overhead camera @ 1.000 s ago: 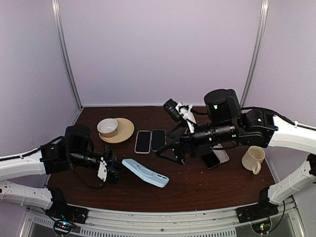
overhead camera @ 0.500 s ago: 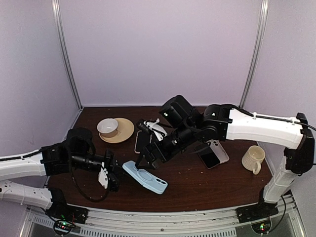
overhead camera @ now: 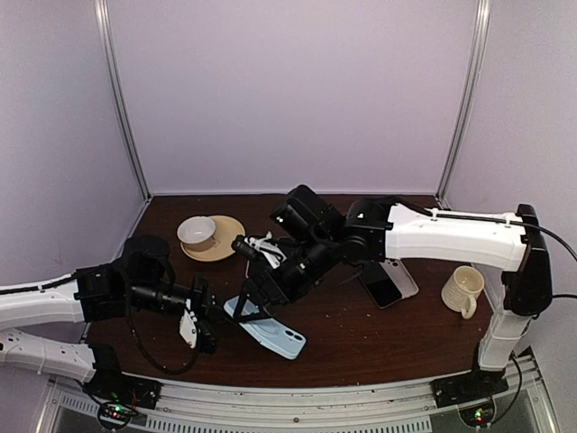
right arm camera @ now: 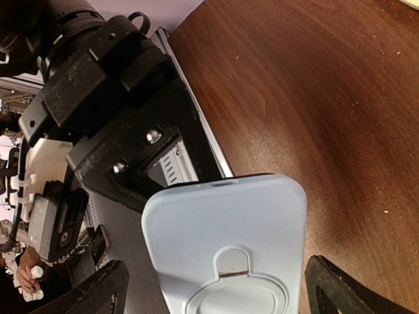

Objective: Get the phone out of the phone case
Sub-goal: Remove the phone case from the phone.

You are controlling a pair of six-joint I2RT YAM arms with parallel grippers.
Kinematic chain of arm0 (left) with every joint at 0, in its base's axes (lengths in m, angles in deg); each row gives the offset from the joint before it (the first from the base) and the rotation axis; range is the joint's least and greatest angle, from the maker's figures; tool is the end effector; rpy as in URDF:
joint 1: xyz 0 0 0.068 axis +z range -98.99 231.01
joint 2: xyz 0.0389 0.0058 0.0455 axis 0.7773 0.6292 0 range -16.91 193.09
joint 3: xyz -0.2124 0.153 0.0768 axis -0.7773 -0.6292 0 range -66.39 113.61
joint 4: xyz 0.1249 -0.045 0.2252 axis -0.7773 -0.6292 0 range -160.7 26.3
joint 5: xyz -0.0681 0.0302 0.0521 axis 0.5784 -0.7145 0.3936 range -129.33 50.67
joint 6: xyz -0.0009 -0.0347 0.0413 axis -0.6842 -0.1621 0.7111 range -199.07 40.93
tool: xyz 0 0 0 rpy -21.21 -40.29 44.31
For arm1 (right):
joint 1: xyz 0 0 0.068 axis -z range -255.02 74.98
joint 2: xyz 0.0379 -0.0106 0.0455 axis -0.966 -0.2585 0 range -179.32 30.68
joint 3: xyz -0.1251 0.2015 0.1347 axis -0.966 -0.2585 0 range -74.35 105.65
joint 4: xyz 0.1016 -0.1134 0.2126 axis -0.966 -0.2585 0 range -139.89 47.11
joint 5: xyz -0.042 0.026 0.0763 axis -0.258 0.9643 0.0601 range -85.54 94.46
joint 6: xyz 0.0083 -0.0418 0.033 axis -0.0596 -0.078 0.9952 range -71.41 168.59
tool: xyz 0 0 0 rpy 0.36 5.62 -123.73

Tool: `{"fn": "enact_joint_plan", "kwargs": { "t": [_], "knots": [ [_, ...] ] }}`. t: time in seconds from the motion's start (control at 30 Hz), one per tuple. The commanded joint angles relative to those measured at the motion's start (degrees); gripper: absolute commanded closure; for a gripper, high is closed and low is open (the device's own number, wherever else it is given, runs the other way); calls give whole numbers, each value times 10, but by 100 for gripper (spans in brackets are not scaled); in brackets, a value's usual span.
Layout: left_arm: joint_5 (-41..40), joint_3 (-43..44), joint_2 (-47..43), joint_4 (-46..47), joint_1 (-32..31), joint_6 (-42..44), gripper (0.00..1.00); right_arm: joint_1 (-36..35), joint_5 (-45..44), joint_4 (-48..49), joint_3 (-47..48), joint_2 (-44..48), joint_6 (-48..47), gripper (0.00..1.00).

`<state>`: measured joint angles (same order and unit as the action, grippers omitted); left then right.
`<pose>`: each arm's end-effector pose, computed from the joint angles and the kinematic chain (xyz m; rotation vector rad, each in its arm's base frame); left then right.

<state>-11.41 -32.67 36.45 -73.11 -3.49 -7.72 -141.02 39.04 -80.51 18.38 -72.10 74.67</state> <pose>0.1057 -0.1770 0.2482 1.9214 0.6522 -0.3206 0.1441 0.3735 0.3109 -1.2407 2.4525 1.3499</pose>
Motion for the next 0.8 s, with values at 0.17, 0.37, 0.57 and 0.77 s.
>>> {"fn": "enact_joint_plan", "kwargs": {
  "t": [0.17,0.37,0.57,0.77],
  "knots": [
    [20,-1,-9,34,-6,10,100,-5,47,16,43,-38,-7,1],
    [22,-1,-11,33,-6,10,100,-4,75,37,48,-47,0,4],
    [24,-1,-15,32,-6,12,100,-3,30,-14,60,-55,-30,1],
    [26,-2,-18,32,-6,12,100,5,-11,-49,61,-56,-54,1]
  ]
}}
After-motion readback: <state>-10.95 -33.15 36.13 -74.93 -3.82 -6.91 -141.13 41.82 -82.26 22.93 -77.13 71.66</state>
